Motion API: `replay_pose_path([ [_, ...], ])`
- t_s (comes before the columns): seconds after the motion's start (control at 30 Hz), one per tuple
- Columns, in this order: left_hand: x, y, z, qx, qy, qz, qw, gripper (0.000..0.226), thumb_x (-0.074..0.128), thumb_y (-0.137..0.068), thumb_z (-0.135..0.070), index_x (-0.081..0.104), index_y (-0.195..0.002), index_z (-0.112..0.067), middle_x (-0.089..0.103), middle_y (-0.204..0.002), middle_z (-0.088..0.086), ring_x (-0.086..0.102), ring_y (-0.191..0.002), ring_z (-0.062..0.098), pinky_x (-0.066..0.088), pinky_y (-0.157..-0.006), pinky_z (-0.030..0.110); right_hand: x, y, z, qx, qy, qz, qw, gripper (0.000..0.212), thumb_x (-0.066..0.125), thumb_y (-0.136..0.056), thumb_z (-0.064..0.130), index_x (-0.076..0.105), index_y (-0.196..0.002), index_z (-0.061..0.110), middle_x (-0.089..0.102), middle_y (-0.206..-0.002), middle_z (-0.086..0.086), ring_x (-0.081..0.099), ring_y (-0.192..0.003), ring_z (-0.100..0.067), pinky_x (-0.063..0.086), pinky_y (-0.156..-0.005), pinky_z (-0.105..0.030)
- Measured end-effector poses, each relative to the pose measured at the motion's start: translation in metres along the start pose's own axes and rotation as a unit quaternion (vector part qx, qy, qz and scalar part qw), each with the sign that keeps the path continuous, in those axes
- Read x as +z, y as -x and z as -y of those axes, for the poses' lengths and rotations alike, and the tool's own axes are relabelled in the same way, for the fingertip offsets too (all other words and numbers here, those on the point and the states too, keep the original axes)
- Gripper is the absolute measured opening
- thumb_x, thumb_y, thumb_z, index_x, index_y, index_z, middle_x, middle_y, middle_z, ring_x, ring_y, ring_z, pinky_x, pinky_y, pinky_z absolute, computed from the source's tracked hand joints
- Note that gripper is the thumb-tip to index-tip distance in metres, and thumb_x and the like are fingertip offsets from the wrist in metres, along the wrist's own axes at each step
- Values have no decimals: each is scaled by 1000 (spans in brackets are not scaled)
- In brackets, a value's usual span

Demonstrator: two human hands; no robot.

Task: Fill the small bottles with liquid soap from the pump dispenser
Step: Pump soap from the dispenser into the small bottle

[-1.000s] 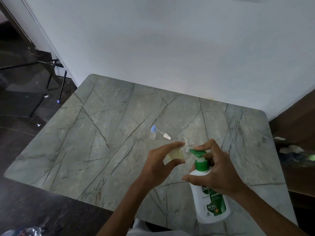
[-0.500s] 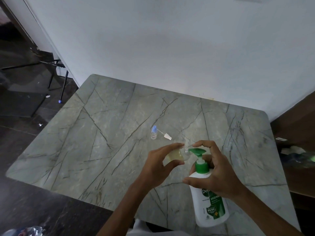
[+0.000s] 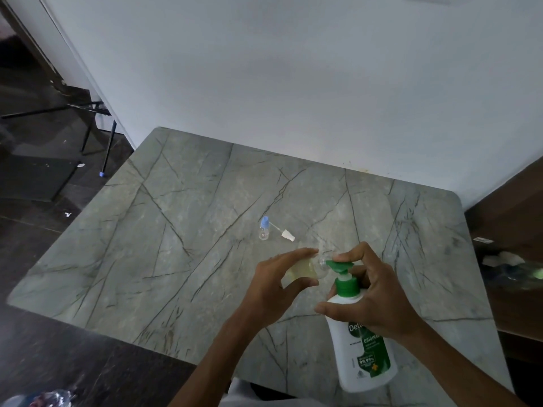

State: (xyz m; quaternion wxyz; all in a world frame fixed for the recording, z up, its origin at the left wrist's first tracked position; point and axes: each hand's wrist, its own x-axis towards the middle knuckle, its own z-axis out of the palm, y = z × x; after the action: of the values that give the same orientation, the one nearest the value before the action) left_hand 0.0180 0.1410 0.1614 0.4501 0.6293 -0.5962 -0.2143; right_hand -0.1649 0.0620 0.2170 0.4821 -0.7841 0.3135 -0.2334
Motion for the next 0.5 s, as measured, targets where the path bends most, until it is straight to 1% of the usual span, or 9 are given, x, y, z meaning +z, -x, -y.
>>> replay_pose_path([
  [0.1,0,1,0,5,4,-2,1000,50,77,-81,-28,59,-128,-26,62,-120,-20,61,-105,-4,46,-88,11,-1,-1,-1,3,-8,3,1000,69,92,-52,33,48,-102,16,74,-85,4,72,-63,-13,58,-57,-26],
  [0.17,0,0,0,5,2,-1,1000,50,77,-80,-27,60,-128,-25,63,-120,-19,61,-105,-4,45,-88,9,-1,-1,-1,10,-8,10,1000,68,93,-53,30,48,-103,17,74,-85,3,72,-64,-17,58,-57,-25],
  [0.27,-1,0,2,6,-3,-6,1000,50,76,-81,-28,59,-128,-24,63,-119,-18,60,-103,-7,44,-87,7,-1,0,-1,21,-15,18,1000,72,94,-55,19,47,-108,21,73,-84,-2,72,-67,-23,58,-58,-26],
  [0.37,-2,0,3,7,-9,-12,1000,50,75,-81,-30,59,-128,-24,62,-119,-18,57,-103,-14,42,-86,5,0,2,-1,19,-22,14,999,74,93,-55,25,46,-112,25,72,-84,-6,72,-68,-25,59,-59,-30],
  [0.5,-3,1,4,1,-11,-10,1000,50,76,-81,-28,59,-128,-24,63,-119,-17,56,-103,-15,41,-85,3,0,2,0,19,-24,18,999,75,94,-55,24,45,-112,27,73,-82,-5,72,-68,-24,59,-60,-31],
])
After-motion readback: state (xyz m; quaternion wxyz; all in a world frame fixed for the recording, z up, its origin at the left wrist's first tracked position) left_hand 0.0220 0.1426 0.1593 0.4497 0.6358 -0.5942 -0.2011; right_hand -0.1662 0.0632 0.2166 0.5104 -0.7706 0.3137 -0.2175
